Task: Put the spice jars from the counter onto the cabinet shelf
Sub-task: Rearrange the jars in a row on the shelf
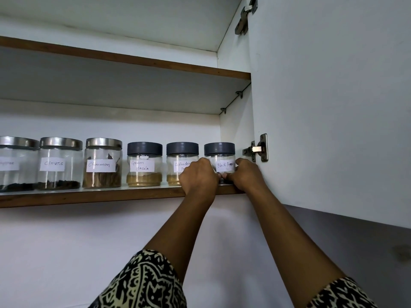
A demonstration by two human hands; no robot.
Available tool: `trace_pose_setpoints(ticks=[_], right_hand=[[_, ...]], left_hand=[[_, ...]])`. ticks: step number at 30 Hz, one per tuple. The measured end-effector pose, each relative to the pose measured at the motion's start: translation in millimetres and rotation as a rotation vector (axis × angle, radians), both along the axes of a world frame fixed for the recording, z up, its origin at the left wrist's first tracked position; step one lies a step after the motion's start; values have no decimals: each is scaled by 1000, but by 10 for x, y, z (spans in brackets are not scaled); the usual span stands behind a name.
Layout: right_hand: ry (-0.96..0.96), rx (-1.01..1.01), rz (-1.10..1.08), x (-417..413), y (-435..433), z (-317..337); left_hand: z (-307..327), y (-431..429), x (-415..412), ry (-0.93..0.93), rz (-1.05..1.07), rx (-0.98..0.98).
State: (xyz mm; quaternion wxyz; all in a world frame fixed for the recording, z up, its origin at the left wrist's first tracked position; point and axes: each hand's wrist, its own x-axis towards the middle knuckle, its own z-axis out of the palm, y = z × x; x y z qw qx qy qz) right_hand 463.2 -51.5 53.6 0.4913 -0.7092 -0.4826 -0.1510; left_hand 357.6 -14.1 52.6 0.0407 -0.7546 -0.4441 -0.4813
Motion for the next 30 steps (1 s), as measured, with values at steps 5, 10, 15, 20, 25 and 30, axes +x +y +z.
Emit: trace_pose_setpoints(ticks=[5,10,15,20,25,30], right_hand=[[-4,-3,-25,-4,-3,-20],[-19,2,-32,-81,-76,-70],[-135,207,-123,-416,-249,-211],[-320,384,19,-1128,-195,-296],[-381,417,189,-2134,62,-150],[-398,371,375,-3206,497,-17]], left_hand=[[-28,-2,-14,24,-8,46],[-67,-58,-163,32,-108,89],[-224,-150,-522,46,-335,282],[-359,-35,-1312,75,-303,461],[-329,259,-2476,92,-169,472],[-52,611,-3689,57,-61,444]])
